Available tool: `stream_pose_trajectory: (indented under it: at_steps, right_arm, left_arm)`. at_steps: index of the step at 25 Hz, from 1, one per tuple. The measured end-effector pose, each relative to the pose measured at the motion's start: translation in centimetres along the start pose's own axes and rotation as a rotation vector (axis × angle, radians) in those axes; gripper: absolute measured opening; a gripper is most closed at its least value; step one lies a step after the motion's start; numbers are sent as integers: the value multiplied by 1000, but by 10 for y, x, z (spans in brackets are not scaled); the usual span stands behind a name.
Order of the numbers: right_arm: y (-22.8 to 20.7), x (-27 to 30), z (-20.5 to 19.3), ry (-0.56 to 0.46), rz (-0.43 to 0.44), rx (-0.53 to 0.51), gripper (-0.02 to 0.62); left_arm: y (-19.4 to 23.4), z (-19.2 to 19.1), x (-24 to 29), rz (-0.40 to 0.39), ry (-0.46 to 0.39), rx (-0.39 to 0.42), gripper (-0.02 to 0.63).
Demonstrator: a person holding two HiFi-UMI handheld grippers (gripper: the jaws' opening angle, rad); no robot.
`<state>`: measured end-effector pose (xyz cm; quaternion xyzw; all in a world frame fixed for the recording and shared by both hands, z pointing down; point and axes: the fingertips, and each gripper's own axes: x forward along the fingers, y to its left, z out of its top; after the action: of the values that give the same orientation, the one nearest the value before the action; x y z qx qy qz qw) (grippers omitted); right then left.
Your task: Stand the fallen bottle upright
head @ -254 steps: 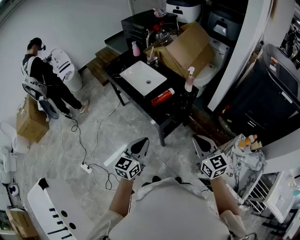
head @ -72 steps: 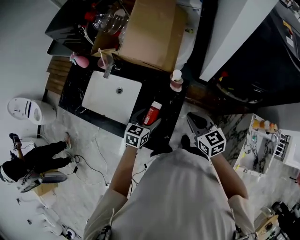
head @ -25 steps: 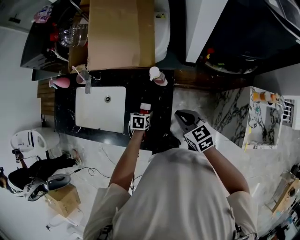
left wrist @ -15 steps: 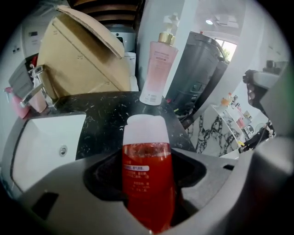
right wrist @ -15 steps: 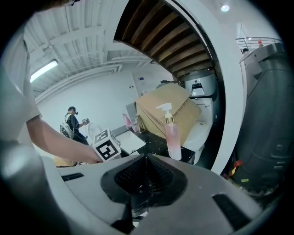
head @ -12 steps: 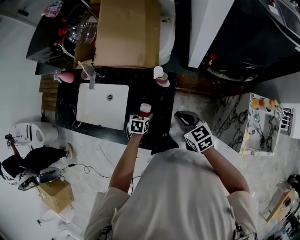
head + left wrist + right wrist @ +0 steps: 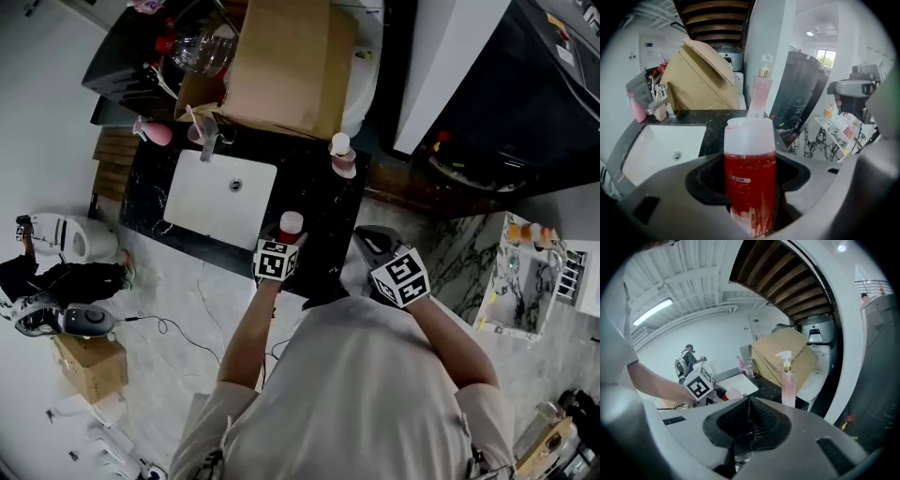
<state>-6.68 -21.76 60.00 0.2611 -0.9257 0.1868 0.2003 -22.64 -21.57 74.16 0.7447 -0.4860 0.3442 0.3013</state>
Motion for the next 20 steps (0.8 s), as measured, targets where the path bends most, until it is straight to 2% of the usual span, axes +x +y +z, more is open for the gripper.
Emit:
stream_pose_trajectory:
  at_steps: [4,10,20]
  right_arm:
    - [9,-2,4,-1,26,-34,38]
    - [25,-2,8,8,70,-77,38]
    - [51,-3,13,6,125,-147,38]
  left_arm:
    - [4,-3,-21,44,-67,-26,287]
    - [18,-11,-49,111,-138,-125,287]
    - [29,-9,-84,211,-314,-163,288]
